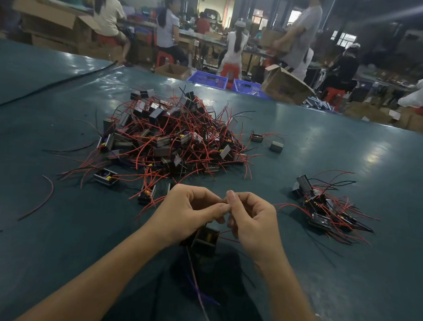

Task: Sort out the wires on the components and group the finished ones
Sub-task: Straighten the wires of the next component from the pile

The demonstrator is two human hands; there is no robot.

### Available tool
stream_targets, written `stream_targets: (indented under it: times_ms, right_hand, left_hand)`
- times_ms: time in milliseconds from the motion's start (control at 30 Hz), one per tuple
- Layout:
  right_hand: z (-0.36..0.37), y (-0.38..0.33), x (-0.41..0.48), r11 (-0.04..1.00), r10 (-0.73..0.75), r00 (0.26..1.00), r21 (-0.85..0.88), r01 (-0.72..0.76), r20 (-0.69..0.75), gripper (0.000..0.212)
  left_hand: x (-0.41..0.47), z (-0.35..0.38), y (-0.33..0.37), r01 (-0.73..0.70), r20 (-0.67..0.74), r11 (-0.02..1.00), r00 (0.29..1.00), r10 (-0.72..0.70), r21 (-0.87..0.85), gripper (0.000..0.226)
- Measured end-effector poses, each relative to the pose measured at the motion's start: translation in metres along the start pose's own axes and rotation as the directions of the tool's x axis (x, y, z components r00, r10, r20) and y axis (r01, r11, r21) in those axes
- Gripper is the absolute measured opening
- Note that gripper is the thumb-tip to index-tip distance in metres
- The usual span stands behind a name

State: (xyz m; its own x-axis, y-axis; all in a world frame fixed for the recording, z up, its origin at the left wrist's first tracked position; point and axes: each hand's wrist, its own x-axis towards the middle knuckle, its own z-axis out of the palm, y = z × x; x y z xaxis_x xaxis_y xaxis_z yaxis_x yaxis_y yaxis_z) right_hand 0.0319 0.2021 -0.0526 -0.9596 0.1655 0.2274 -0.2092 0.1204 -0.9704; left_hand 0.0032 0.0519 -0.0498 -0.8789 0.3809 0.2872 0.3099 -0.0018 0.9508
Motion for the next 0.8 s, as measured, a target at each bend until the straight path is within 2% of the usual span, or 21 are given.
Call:
stream_targets:
  times_ms: [100, 267, 400, 533, 633, 800]
  right_hand:
    - [0.0030, 0.0017, -0.0010, 0.998, -0.019, 1.000, -0.052, 0.018, -0.018, 0.022]
    - [0.0057, 0.0045, -0.0025, 0.989, -0.084, 0.993, -0.126, 0.073, -0.085, 0.022]
    - [0.0046, 0.0049, -0.0030, 0.981, -0.101, 0.991, -0.173, 0.084, -0.092, 0.027]
    - [0.0036, 0.0067, -0.0044, 0.970, -0.108, 0.992, -0.224, 0.090, -0.067, 0.029]
    - [0.0022, 0.0074, -0.0043, 0.972, -0.154, 0.985, -0.194, 0.136, -0.083, 0.027]
    - [-0.0003, 0.0083, -0.0033, 0.970, -0.199, 0.978, -0.153, 0.188, -0.060, 0.011]
  left_hand:
    - [-0.0004, 0.0009, -0.0002, 0.008, 0.002, 1.000, 1.000, -0.008, -0.014, 0.018]
    - [0.0004, -0.0031, -0.0018, 0.058, 0.044, 0.998, 0.997, -0.057, -0.022, 0.026]
    - [0.0020, -0.0071, -0.0045, 0.075, 0.056, 0.997, 0.996, -0.075, 0.013, 0.006]
    - [0.0025, -0.0070, -0.0050, 0.050, 0.035, 0.997, 0.998, -0.052, 0.050, 0.007]
    - [0.0019, -0.0063, -0.0050, 0.024, 0.029, 0.995, 0.999, -0.027, 0.095, 0.011]
    - [0.0012, -0.0068, -0.0057, 0.033, 0.008, 0.995, 0.999, -0.033, 0.093, 0.012]
